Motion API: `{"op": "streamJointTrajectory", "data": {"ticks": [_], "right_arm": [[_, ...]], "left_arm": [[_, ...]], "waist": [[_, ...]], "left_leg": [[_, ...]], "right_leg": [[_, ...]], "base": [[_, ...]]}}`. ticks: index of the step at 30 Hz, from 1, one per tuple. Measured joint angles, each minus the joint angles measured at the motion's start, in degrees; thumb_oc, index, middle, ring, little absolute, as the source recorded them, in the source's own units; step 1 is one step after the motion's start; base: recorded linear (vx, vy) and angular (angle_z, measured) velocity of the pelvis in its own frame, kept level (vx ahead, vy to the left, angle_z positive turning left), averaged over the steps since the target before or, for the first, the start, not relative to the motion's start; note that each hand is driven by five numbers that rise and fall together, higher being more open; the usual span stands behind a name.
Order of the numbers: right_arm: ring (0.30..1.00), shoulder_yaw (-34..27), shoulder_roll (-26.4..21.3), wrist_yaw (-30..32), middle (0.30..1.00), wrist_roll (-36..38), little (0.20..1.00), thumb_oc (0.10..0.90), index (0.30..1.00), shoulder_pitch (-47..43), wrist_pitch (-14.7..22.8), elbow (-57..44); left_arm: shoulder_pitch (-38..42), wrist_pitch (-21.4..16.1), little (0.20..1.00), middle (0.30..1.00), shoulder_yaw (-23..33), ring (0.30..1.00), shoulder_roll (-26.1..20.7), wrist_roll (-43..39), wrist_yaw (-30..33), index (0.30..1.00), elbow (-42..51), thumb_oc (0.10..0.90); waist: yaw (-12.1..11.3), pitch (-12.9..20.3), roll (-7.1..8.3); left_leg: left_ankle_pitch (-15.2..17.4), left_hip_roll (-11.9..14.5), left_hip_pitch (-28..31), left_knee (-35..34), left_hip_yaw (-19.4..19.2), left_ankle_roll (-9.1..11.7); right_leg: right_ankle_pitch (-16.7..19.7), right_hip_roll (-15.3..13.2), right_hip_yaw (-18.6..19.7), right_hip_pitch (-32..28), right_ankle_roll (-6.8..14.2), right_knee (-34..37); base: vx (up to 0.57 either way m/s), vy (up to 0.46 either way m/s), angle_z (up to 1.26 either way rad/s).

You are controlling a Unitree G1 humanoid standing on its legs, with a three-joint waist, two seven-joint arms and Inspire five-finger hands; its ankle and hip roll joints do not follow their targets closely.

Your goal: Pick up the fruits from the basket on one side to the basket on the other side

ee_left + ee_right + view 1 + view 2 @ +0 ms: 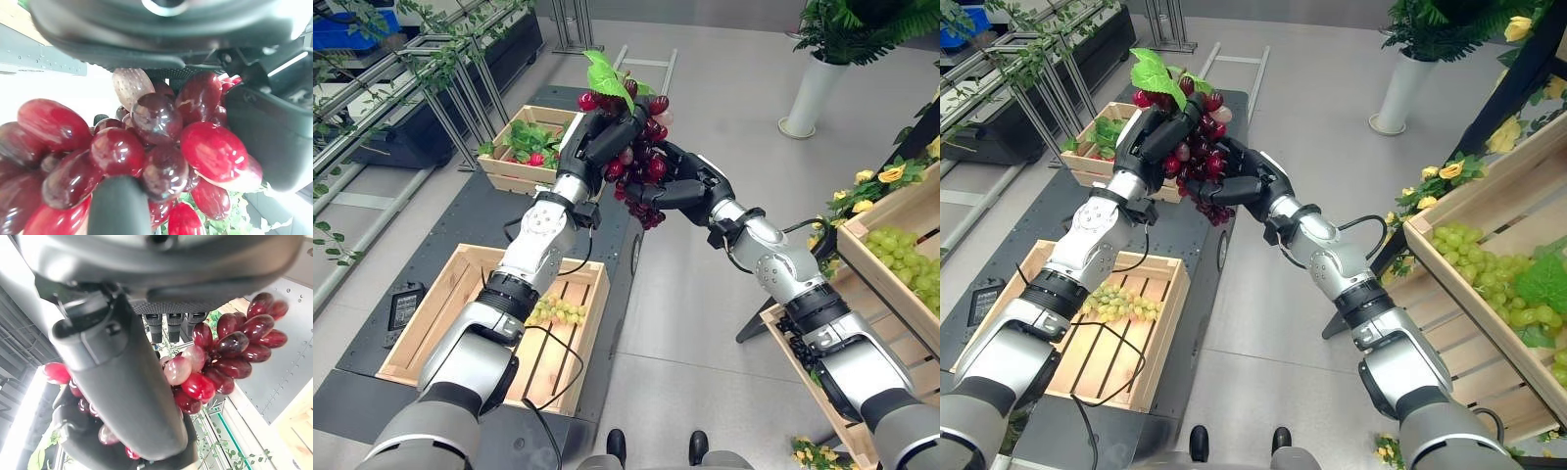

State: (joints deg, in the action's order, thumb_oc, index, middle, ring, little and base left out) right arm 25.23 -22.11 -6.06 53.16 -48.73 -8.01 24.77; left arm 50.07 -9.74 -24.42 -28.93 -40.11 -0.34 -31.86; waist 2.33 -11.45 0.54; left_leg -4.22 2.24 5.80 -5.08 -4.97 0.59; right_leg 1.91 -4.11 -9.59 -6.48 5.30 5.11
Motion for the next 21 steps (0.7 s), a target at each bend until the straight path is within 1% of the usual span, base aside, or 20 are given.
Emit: {"op": "streamJointTrajectory", "data": {"ticks": [1, 4, 8, 10, 12, 14, 17, 21], "right_arm": [[0.9, 0.12, 0.29, 0.01, 0.9, 1.4, 0.9, 0.8, 0.9, 0.0, -0.26, 0.04], [0.9, 0.13, 0.86, 0.11, 0.9, 1.97, 0.9, 0.8, 0.9, -0.05, -0.66, 0.38], [0.9, 0.16, 1.58, 0.35, 0.9, 4.75, 0.9, 0.8, 0.9, -0.95, -3.07, 2.87], [0.9, 0.18, 2.14, 0.38, 0.9, 7.03, 0.9, 0.8, 0.9, -1.1, -3.59, 4.5], [0.9, 0.37, 2.63, 0.37, 0.9, 11.08, 0.9, 0.8, 0.9, -1.1, -4.65, 5.92], [0.9, 0.38, 2.99, 0.47, 0.9, 13.48, 0.9, 0.8, 0.9, -1.1, -4.93, 6.75], [0.9, 0.38, 4.17, 0.5, 0.9, 17.48, 0.9, 0.8, 0.9, -1.1, -4.96, 7.75], [0.9, 0.38, 4.82, 0.53, 0.9, 19.18, 0.9, 0.8, 0.9, -1.1, -4.95, 7.75]], "left_arm": [[0.0, 0.0, 0.3, 0.3, -0.02, 0.3, 0.0, 0.06, -0.15, 0.3, 0.0, 0.4], [0.0, 0.0, 0.3, 0.3, -0.1, 0.3, 0.0, 0.08, -0.73, 0.3, 0.0, 0.4], [0.0, -0.89, 0.3, 0.3, -0.56, 0.3, -0.16, 0.07, -2.6, 0.3, 0.0, 0.4], [0.03, -1.53, 0.3, 0.3, -1.29, 0.3, -0.53, 0.04, -3.5, 0.3, 0.03, 0.4], [0.03, -1.83, 0.3, 0.3, -1.73, 0.3, -1.31, 0.0, -5.15, 0.3, 0.03, 0.4], [0.03, -2.04, 0.3, 0.3, -1.74, 0.3, -1.34, -0.8, -6.8, 0.3, 0.03, 0.4], [0.04, -3.79, 0.3, 0.3, -1.72, 0.3, -2.0, -1.31, -9.12, 0.3, 0.06, 0.4], [0.37, -4.48, 0.3, 0.3, -1.72, 0.3, -3.05, -1.32, -11.28, 0.3, 0.13, 0.4]], "waist": [[-0.01, 0.0, 0.01], [-0.05, 0.01, 0.01], [-0.09, 0.02, 0.03], [-0.16, 0.02, 0.04], [-0.13, 0.02, 0.04], [-0.2, 0.02, 0.04], [-0.17, 0.02, 0.04], [-0.21, 0.02, 0.04]], "left_leg": [[0.0, -0.01, 0.01, 0.0, -0.04, 0.0], [0.0, 0.01, 0.03, 0.0, -0.03, 0.0], [0.0, 0.0, 0.04, 0.0, -0.04, 0.0], [0.0, 0.01, 0.05, 0.0, -0.04, 0.0], [0.0, 0.01, 0.05, 0.0, -0.06, 0.0], [0.0, 0.03, 0.05, 0.0, -0.07, 0.0], [0.0, 0.06, 0.21, 0.0, -0.21, 0.0], [0.0, 0.11, 0.4, 0.0, -0.26, 0.0]], "right_leg": [[0.01, -0.01, 0.01, 0.0, 0.01, 0.0], [0.01, 0.0, 0.01, 0.0, 0.01, 0.0], [0.02, -0.01, -0.01, -0.01, 0.02, 0.0], [0.02, -0.01, -0.03, -0.01, 0.02, 0.0], [0.02, -0.02, -0.03, -0.01, 0.02, 0.0], [0.02, -0.02, -0.04, -0.01, 0.02, 0.0], [0.03, -0.01, -0.04, -0.08, 0.02, 0.0], [0.11, -0.01, -0.04, -0.19, 0.0, 0.0]], "base": [[0.04, -0.003, -0.01], [0.04, -0.002, 0.0], [0.01, -0.001, 0.0], [0.0, 0.0, 0.0], [0.0, 0.0, 0.0], [0.0, 0.0, 0.0], [0.01, -0.001, -0.01], [0.01, -0.002, -0.02]]}}
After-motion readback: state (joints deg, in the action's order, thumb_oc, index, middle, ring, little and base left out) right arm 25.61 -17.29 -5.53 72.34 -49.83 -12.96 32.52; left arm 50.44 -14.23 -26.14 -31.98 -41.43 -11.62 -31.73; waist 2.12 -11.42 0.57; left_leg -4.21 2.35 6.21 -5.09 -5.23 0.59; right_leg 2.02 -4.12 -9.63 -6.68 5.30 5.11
